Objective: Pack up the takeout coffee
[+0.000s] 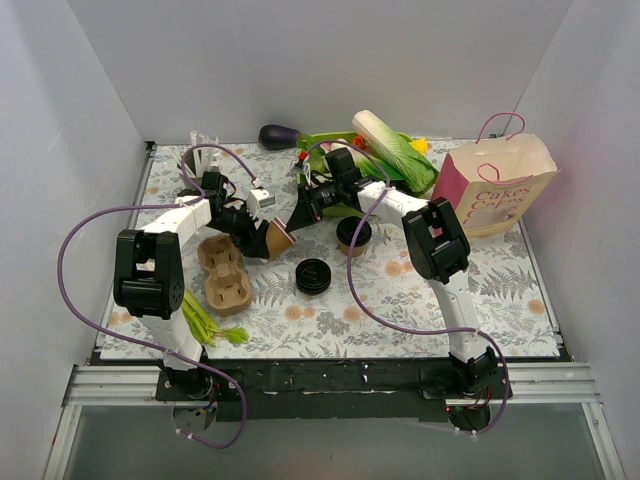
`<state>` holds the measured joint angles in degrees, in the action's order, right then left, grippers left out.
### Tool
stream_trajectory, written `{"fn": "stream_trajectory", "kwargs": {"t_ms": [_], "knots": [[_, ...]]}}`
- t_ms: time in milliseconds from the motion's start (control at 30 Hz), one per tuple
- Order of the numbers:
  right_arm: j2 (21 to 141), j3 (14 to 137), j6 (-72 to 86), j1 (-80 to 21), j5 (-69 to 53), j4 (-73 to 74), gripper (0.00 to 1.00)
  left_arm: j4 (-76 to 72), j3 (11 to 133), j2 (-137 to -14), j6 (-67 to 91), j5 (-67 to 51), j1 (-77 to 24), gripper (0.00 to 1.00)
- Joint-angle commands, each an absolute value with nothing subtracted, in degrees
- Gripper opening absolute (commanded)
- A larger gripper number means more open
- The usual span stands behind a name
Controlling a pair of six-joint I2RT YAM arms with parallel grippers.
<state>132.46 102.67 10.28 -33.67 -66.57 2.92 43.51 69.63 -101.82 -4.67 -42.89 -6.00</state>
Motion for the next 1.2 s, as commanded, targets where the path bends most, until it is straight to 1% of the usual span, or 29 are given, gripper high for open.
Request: {"fn": "stream_trajectory", "kwargs": {"t_ms": [0, 33, 67, 133, 167, 200, 233, 267, 300, 333, 400, 500, 600, 667, 733, 767, 833, 867, 933, 967, 1000, 1067, 1100, 1133, 1167], "knots": [[131.0, 104.8, 9.9, -33.8, -67.3, 2.4, 0.10, 43.1, 71.4, -98.4, -5.4, -45.4, -5.7, 0.54], [131.0, 104.7, 10.0, -33.8, -67.2, 2.5, 0.04, 42.9, 71.4, -98.4, -5.4, -45.4, -5.7, 0.54], [130.8, 104.7, 9.7, -33.8, -66.7, 2.6, 0.01, 42.4, 71.4, -98.4, -5.3, -45.3, -5.7, 0.54], [130.3, 105.7, 8.8, -33.7, -65.7, 3.9, 0.01, 41.8, 70.7, -98.0, -5.3, -45.5, -5.7, 0.54], [130.1, 106.8, 5.7, -33.7, -64.5, 5.9, 0.01, 40.5, 70.3, -97.8, -5.3, -45.5, -5.7, 0.55], [128.9, 107.6, 3.3, -33.7, -60.6, 7.9, 0.01, 39.9, 69.2, -97.6, -5.4, -45.9, -5.5, 0.55], [128.2, 108.2, 1.3, -33.7, -59.2, 10.5, 0.01, 39.1, 68.6, -97.2, -5.5, -46.4, -5.4, 0.55], [127.7, 110.7, 0.2, -33.7, -57.8, 12.3, 0.01, 37.9, 68.1, -97.0, -5.5, -47.0, -5.2, 0.55], [127.4, 112.7, -4.3, -33.5, -55.4, 14.3, 0.01, 37.4, 67.8, -97.0, -5.7, -47.6, -4.5, 0.54], [127.8, 115.2, -5.3, -33.2, -54.8, 18.9, 0.01, 36.7, 67.0, -96.9, -5.7, -48.3, -4.0, 0.54], [129.9, 123.0, -6.8, -32.1, -54.6, 23.3, 0.01, 34.9, 66.3, -96.9, -5.9, -50.3, -2.5, 0.54], [132.0, 130.2, -7.8, -30.2, -54.8, 30.8, 0.01, 33.8, 65.7, -96.9, -6.7, -53.7, -0.1, 0.53], [129.0, 127.0, -10.5, -29.3, -53.7, 32.3, 0.01, 32.3, 64.4, -95.8, -8.2, -56.1, 2.2, 0.52], [127.9, 127.1, -12.1, -29.0, -53.5, 33.6, 0.01, 29.6, 62.6, -95.1, -7.9, -56.5, 2.4, 0.52], [126.4, 129.3, -14.0, -28.9, -53.4, 37.5, 0.01, 26.4, 61.0, -94.3, -5.6, -57.1, 2.4, 0.52], [125.3, 129.4, -16.0, -29.1, -52.8, 38.5, 0.01, 22.2, 59.6, -94.3, -1.9, -57.4, 2.3, 0.53], [120.7, 127.5, -19.4, -29.4, -50.4, 41.5, 0.01, 17.1, 57.8, -93.8, 3.0, -57.7, 2.3, 0.53], [118.8, 126.1, -23.9, -29.6, -49.1, 42.7, 0.01, 10.9, 56.8, -93.6, 8.6, -57.5, 2.3, 0.53], [111.6, 122.5, -30.4, -30.7, -44.3, 46.1, 0.01, 4.2, 53.5, -92.6, 13.7, -56.4, 2.2, 0.54], [108.8, 116.6, -33.1, -31.0, -42.6, 46.5, 0.01, -3.4, 52.1, -92.2, 16.2, -55.7, 2.2, 0.54], [103.1, 113.4, -37.7, -31.6, -40.0, 46.5, 0.01, -7.3, 49.6, -91.8, 21.3, -55.0, 2.0, 0.54], [97.4, 103.4, -41.4, -32.0, -37.6, 46.3, 0.01, -15.7, 48.1, -91.8, 24.0, -52.7, 1.6, 0.55], [92.7, 100.2, -44.5, -32.4, -35.3, 46.6, 0.01, -18.3, 47.6, -92.0, 26.3, -51.9, 0.9, 0.55], [90.5, 97.7, -46.1, -32.8, -34.2, 47.0, 0.01, -21.1, 46.2, -92.3, 27.6, -51.0, 0.8, 0.55], [88.4, 95.3, -47.3, -33.0, -33.1, 47.9, 0.01, -28.1, 45.2, -92.5, 29.2, -48.5, 0.8, 0.55]]}}
